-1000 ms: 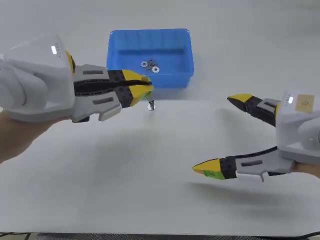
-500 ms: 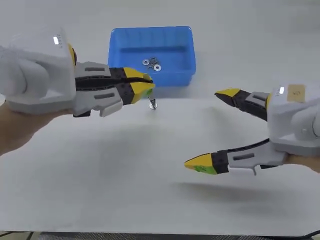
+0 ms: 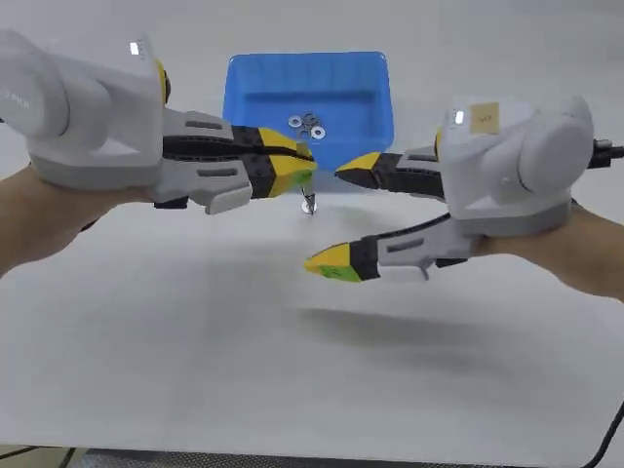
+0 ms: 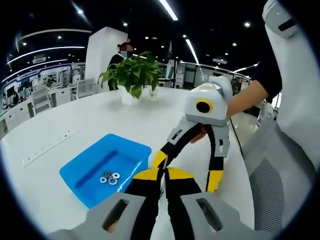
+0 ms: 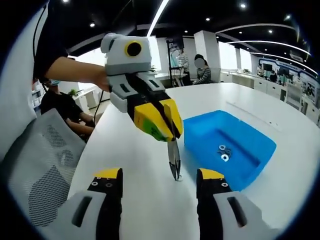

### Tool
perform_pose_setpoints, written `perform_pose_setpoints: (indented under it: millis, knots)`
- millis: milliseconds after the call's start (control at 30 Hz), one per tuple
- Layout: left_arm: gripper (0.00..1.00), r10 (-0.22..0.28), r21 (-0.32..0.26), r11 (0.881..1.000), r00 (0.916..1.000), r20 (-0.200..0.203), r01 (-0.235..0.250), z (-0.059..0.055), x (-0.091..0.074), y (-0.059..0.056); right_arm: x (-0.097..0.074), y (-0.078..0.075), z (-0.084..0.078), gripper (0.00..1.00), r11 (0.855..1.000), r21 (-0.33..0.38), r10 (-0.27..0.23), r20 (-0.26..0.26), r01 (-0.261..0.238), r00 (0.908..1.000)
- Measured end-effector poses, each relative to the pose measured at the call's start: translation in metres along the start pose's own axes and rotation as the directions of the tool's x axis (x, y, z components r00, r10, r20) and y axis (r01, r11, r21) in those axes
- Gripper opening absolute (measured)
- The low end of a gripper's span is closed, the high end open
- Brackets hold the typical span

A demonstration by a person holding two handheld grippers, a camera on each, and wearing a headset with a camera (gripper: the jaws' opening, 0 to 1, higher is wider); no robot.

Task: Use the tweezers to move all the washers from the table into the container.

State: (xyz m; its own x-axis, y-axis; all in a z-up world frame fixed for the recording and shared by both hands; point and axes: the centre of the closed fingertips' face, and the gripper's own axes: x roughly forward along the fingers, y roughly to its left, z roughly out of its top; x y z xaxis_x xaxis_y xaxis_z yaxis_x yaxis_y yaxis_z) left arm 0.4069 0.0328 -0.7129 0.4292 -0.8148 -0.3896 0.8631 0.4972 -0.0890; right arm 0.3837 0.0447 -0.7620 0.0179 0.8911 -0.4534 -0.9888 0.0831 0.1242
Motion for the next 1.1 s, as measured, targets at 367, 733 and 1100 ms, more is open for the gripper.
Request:
perform_pose_setpoints:
  millis: [367,733,1100]
  knots:
    - [0.07,-0.024,0.0,1.0,0.9996,-0.017,0.024,-0.003,-0.002,-0.001,0.012,-0.012,0.009,0.29,0.995,-0.068,0.074,-0.022,-0.076,0.997]
    - [0.07,-0.036,0.005,0.999,0.9991,-0.023,0.036,0.0,0.002,-0.006,0.018,-0.009,0.007,0.13,0.96,-0.219,0.149,-0.141,-0.177,0.9788]
    - [0.07,-0.034,0.014,0.999,0.999,-0.03,0.035,0.002,0.003,-0.007,0.018,-0.008,0.006,0.1,0.948,-0.241,0.172,-0.164,-0.208,0.9715]
